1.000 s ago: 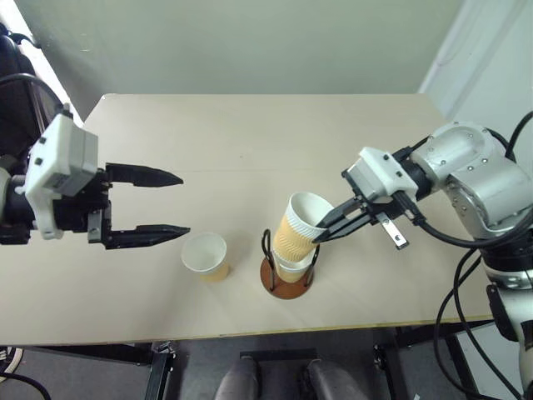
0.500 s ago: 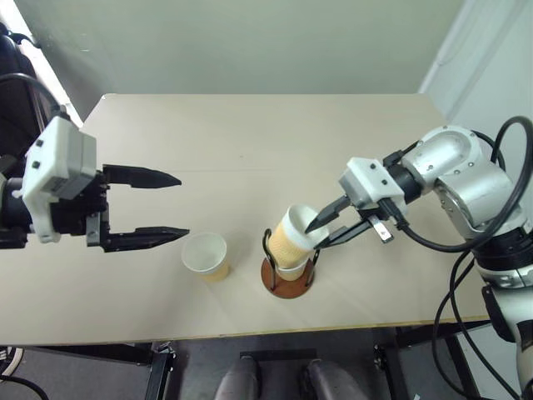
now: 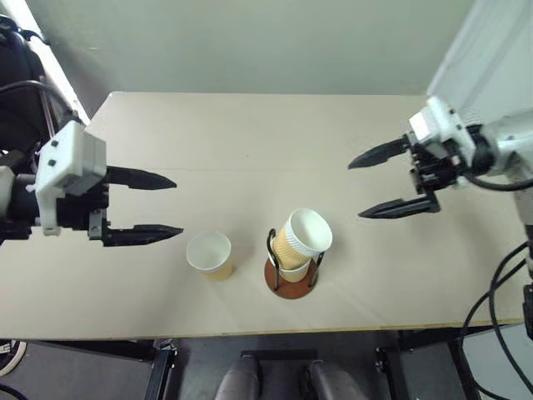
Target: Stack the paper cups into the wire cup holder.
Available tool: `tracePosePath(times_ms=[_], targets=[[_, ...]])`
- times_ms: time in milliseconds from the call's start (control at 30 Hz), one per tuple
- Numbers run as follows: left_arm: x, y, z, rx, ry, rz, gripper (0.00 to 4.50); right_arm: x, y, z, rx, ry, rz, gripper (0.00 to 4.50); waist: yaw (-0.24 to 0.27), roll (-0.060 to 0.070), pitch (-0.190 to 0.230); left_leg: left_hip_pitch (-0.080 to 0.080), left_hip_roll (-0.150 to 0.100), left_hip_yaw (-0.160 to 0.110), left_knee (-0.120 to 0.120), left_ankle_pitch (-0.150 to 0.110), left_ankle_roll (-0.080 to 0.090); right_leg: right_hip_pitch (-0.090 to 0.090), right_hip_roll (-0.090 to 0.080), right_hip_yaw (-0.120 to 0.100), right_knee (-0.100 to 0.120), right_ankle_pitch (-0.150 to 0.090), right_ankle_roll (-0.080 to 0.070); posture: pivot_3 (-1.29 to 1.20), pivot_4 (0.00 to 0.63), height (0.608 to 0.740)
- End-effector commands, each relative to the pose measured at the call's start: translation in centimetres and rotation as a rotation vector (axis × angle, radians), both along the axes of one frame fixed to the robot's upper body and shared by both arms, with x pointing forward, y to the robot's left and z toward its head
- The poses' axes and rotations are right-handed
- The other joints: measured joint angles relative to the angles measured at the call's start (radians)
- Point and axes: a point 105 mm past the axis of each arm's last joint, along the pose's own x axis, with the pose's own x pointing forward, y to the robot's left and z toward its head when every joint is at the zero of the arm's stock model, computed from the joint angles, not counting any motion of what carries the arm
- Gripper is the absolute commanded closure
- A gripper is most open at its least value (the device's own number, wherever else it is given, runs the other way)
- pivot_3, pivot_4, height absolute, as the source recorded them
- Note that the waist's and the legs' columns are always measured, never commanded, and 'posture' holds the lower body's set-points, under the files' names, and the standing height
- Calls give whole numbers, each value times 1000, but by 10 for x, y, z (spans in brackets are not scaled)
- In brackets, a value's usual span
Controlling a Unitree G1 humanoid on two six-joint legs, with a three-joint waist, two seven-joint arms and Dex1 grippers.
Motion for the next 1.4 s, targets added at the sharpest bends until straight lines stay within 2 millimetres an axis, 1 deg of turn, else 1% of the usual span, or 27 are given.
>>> tracePosePath(times_ms=[33,100,200,333,467,733,967,1100,1200,1300,1367,1400], targets=[[1,-6,8,7,-42,-47,511,-13,9,0,5,-18,40,21,-6,0,0,0,0,0,0,0,0,0,0,0,0,0,0,0,150,740],[3,-8,8,5,-43,-55,511,-15,25,-5,-2,-50,66,21,-12,1,1,0,0,0,0,0,0,-1,0,0,1,0,0,0,150,740],[7,-8,7,11,-42,-56,511,-2,53,-7,2,-140,60,21,-24,1,1,1,2,0,0,0,-1,0,2,0,2,0,0,0,150,740],[5,-9,5,8,-38,-60,511,10,68,-2,3,-208,62,21,-25,1,1,1,2,-1,1,0,0,-1,3,0,2,0,0,0,150,740],[1,-9,2,4,-33,-48,511,15,81,-2,-9,-249,102,21,-22,1,0,-1,2,-1,1,0,1,-2,2,0,0,1,0,0,150,740],[-5,-7,0,2,-33,-17,511,12,89,-14,-39,-239,177,21,-23,1,0,-3,2,-1,1,0,0,-3,3,0,0,1,0,0,150,740],[-7,-6,-3,-1,-31,-1,511,8,106,-17,-22,-244,227,21,-23,1,0,-2,2,-1,2,1,-1,-3,3,0,1,1,0,0,150,740],[-7,-7,-3,-2,-31,-1,511,12,115,-9,23,-292,206,21,-24,1,0,-2,2,-1,2,1,-1,-3,3,0,1,1,0,0,150,740],[-6,-7,-3,-3,-32,-3,511,14,116,2,51,-309,189,21,-23,1,0,-2,2,-1,2,1,-1,-3,3,0,1,1,0,0,150,740],[-5,-7,-3,-2,-33,-5,511,15,112,9,64,-313,179,21,-23,1,0,-3,2,-1,2,1,-1,-3,3,0,1,1,0,0,150,740],[-4,-7,-4,0,-32,-9,511,15,105,12,53,-316,169,21,-23,0,0,-3,2,-1,2,1,-1,-3,3,0,1,1,0,0,150,740],[-4,-7,-4,3,-29,-13,511,15,98,14,49,-304,157,21,-23,0,0,-3,2,-1,2,1,-1,-3,3,0,1,1,0,0,150,740]])
